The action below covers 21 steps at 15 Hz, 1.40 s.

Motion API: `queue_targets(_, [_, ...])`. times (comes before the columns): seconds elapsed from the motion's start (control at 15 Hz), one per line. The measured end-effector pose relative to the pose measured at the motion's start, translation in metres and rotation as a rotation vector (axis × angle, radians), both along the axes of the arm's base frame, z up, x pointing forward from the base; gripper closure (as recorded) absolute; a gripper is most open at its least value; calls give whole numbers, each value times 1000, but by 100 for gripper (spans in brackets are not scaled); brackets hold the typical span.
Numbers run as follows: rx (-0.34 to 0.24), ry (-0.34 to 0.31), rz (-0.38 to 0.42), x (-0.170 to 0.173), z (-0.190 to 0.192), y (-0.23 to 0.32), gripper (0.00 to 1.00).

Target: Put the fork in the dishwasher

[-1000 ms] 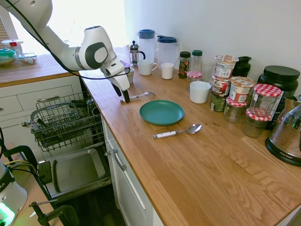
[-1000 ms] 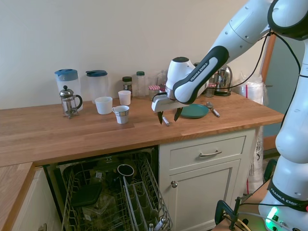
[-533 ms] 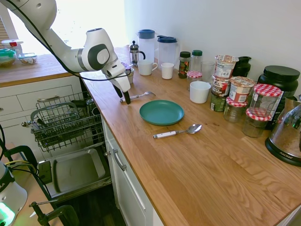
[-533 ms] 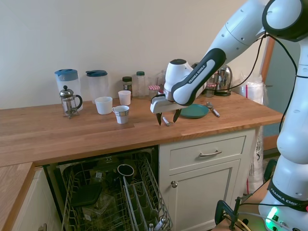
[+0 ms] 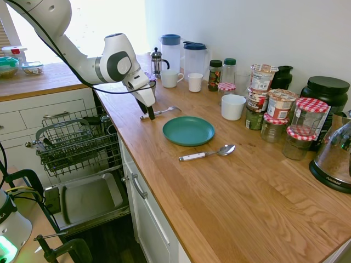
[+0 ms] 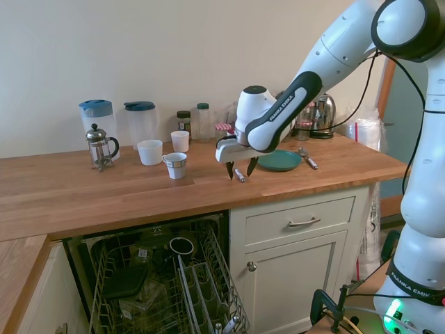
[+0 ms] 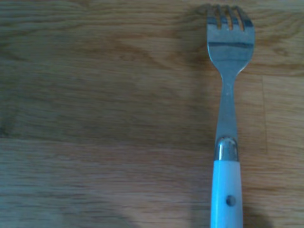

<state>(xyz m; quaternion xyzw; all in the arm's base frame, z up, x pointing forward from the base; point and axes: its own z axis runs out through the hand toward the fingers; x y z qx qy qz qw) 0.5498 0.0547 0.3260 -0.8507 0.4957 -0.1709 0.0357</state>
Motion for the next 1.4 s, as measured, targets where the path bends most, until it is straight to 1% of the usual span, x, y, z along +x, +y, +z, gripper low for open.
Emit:
queue_targets(0.67, [40, 22, -10, 1, 0, -5, 100])
queue_targets(0.87, [54, 48, 8, 3, 2, -11, 100])
queue_targets(1.0, [57, 82, 32, -1, 7, -17, 100])
queue_targets(1.13, [54, 98, 66, -8, 36, -19, 100])
queue_targets(1.27, [51, 112, 118, -24, 81, -17, 100])
queue_targets(1.4, [28, 161, 182, -50, 123, -9, 100])
